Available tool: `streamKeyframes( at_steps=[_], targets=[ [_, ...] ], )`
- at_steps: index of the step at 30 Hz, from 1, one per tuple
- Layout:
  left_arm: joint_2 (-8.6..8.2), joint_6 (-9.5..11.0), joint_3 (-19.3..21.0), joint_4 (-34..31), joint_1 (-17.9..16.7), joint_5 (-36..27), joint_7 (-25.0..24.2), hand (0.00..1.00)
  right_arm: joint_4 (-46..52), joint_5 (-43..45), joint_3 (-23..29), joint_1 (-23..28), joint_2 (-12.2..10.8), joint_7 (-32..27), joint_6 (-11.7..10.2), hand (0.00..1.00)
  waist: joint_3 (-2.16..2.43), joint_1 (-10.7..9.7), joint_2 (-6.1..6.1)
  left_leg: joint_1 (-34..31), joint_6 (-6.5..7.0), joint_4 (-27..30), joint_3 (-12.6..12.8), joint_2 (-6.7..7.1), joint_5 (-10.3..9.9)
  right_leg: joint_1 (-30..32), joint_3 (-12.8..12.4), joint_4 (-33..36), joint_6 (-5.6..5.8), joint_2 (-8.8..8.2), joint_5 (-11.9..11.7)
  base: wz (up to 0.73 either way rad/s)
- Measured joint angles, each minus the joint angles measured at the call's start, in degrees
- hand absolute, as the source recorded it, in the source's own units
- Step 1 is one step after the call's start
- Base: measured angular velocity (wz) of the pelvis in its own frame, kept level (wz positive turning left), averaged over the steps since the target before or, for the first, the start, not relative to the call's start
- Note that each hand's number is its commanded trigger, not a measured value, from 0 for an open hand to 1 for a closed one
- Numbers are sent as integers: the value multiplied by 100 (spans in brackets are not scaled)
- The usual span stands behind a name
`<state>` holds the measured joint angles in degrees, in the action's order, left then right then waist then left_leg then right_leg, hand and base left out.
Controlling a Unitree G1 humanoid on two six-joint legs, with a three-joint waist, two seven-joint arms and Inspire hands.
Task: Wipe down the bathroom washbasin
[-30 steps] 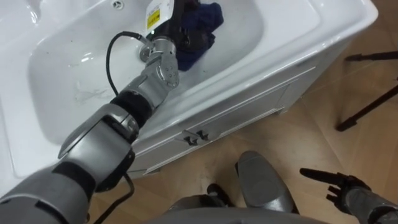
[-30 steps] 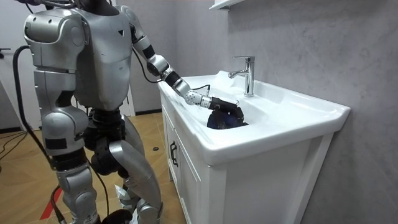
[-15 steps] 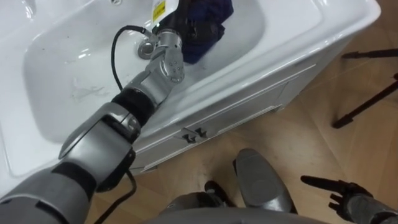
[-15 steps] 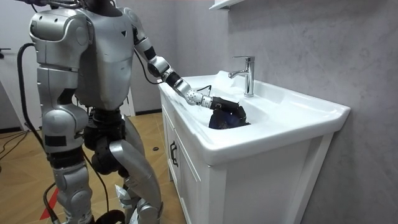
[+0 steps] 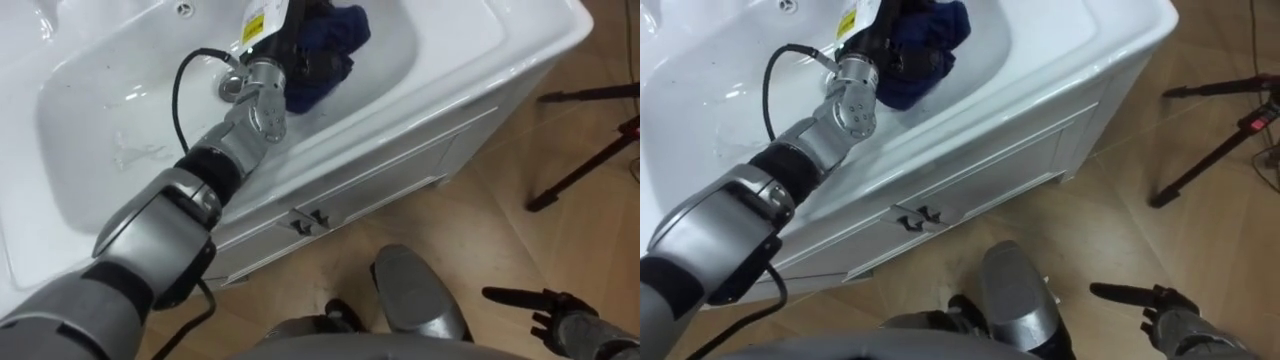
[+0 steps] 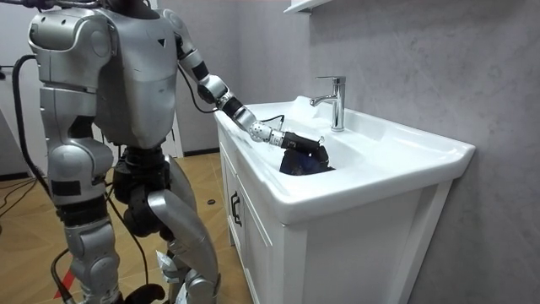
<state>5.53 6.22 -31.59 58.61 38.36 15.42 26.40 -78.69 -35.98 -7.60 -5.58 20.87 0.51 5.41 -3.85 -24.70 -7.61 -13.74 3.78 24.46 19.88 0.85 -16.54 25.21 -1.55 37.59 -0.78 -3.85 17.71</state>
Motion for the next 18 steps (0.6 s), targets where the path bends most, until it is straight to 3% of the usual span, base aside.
streamKeyframes(
  at_steps=[3,7,9,11,14,15,18],
  targets=[
    [-2,30,125,170,-130,32,-30,100,15,-18,-4,45,-9,-2,32,0,29,4,40,131,-15,-45,29,-8,-7,-108,-9,-5,-18,0,6,-8],
    [23,39,461,336,-325,877,-65,100,96,28,91,94,-85,-8,41,0,158,80,120,146,-41,-27,49,-44,-13,-129,-17,-27,-50,50,-13,-7],
    [68,38,501,386,-438,1175,-63,100,126,26,232,117,-83,34,36,0,177,141,99,167,-50,-20,50,-92,-18,-192,-7,-111,-65,97,-55,-5],
    [286,34,545,395,-626,1586,-66,100,120,34,424,119,-88,87,45,0,184,160,107,230,-69,-29,48,-116,-20,-265,11,-150,-85,112,-75,-7],
    [474,0,705,538,-826,1937,-73,100,118,32,687,154,-98,85,36,0,213,172,65,350,-103,-112,52,-148,-5,-394,-4,-275,-101,176,-118,-10],
    [555,-24,834,609,-961,2074,-72,100,155,38,823,219,-96,83,34,0,245,196,31,412,-123,-151,84,-186,-6,-457,-14,-342,-119,209,-148,-19],
    [856,-279,916,655,-1210,2507,-80,100,313,121,1036,383,-93,87,44,0,286,326,-27,508,-165,-235,142,-206,16,-519,-37,-380,-141,215,-161,-9]
  ],
)
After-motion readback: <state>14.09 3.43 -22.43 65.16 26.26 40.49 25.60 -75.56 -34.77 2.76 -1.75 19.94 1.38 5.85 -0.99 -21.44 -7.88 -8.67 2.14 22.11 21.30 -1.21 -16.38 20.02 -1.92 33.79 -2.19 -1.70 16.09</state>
